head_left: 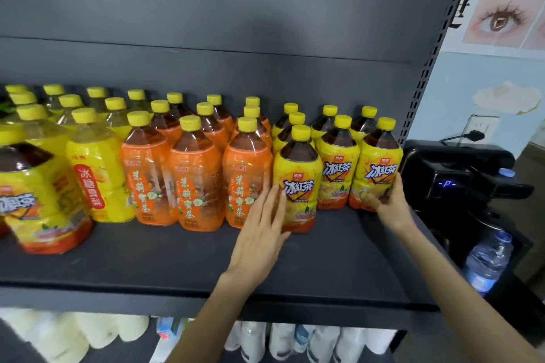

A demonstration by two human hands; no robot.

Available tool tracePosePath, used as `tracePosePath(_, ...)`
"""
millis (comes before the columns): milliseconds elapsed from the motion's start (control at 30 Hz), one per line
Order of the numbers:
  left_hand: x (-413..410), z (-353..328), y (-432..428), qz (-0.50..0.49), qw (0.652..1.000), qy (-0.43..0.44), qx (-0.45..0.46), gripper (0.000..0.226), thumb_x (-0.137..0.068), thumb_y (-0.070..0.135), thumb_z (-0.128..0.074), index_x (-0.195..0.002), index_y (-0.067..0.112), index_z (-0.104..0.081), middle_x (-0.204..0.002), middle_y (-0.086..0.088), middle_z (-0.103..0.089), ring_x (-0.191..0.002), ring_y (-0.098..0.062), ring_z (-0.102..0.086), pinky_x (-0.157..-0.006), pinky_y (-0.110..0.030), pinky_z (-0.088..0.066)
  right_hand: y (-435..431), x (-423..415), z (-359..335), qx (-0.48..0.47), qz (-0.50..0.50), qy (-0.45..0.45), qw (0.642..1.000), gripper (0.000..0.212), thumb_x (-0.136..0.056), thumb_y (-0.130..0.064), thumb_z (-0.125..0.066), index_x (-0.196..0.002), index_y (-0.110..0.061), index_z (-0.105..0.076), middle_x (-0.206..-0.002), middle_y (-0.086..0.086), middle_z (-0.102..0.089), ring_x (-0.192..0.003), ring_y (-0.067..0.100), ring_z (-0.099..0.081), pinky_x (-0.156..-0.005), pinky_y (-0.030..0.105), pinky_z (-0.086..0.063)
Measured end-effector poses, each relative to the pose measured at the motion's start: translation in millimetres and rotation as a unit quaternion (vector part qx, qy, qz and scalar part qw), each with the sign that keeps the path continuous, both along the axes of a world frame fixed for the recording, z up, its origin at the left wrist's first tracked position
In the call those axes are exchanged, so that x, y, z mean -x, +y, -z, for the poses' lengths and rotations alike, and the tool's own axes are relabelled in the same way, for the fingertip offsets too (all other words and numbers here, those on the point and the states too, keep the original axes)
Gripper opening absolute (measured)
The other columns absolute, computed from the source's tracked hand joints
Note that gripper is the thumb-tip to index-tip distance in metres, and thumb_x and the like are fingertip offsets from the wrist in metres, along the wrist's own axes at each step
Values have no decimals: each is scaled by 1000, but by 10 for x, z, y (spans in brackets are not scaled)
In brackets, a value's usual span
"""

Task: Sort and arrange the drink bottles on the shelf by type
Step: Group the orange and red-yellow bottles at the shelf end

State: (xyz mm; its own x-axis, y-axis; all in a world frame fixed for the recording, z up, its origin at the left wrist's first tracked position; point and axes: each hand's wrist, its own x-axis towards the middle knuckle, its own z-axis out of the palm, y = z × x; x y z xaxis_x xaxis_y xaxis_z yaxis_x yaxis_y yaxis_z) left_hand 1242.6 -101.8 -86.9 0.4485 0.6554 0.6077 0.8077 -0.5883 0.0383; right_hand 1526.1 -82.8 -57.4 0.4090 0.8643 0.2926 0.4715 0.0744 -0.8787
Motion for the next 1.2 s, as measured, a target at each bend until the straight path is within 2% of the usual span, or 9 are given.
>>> tracePosePath(100,362,88,-141,-37,999,26,24,67,-93,39,-49,-146,4,-28,-152,-14,-29,-140,-31,-28,-108,-47,-36,-249,293,102,53,-1,-60,997,64,-91,-17,-60,-146,-14,-28,-135,8,-48,-125,26,-46,-103,34,-35)
tracePosePath(200,805,33,-291,-88,996,-12,33,60,-95,45,-31,-140,6,-43,-141,-11,-47,-131,-28,-42,-108,-43,-35,-600,724,163,58,-30,-146,987,62,-94,-22,-56,-148,-11,-28,-147,8,-37,-136,23,-34,-103,25,-26)
tracePosePath(367,1747,-146,-598,-163,985,-60,24,61,-96,50,-25,-127,9,-58,-117,-8,-65,-104,-29,-61,-82,-40,-51,-1001,1577,235,35,-27,-314,949,50,-93,-40,-45,-137,-14,-47,-138,5,-50,-125,27,-48,-103,50,-37)
tracePosePath(500,2709,-124,-866,-219,974,-50,31,57,-88,46,-36,-118,7,-65,-107,-9,-69,-93,-32,-65,-71,-41,-52,-1165,2302,227,-40,10,-356,934,46,-98,-43,-39,-122,-10,-60,-117,8,-64,-103,31,-61,-88,49,-51)
tracePosePath(667,3911,-87,-1274,-295,953,-42,51,58,-84,47,-37,-112,6,-67,-96,-11,-70,-83,-35,-67,-60,-43,-53,-1275,3082,306,-30,-2,-370,929,52,-95,-46,-35,-122,-9,-60,-117,10,-64,-103,32,-62,-84,47,-53)
tracePosePath(767,4486,-90,-1398,-339,937,-60,61,50,-86,45,-46,-113,7,-66,-98,-11,-69,-88,-38,-64,-65,-48,-52,-1287,3524,325,-24,-21,-349,936,49,-98,-45,-40,-129,-10,-54,-126,10,-60,-112,32,-57,-90,46,-49)
tracePosePath(867,4892,-129,-1418,-364,923,-102,68,39,-86,29,-66,-118,7,-63,-107,-13,-68,-99,-39,-61,-73,-50,-50,-1264,3965,256,-20,-59,-316,947,58,-91,-48,-36,-137,-13,-47,-135,6,-52,-123,27,-48,-97,42,-43)
tracePosePath(1067,5175,-360,-1001,-330,929,-149,69,58,-89,37,-58,-138,8,-45,-129,-14,-56,-116,-38,-50,-79,-49,-48,-887,4725,-23,-61,-130,-227,963,61,-91,-49,-40,-147,-29,-25,-148,-7,-28,-134,8,-27,-95,27,-34)
tracePosePath(1200,5078,-516,-507,-275,937,-203,77,82,-86,52,-53,-149,11,-20,-147,-13,-35,-131,-32,-35,-92,-51,-43,-503,5197,-118,-140,-160,-178,961,71,-87,-54,-47,-147,-42,-10,-152,-11,-11,-141,10,-18,-96,28,-37)
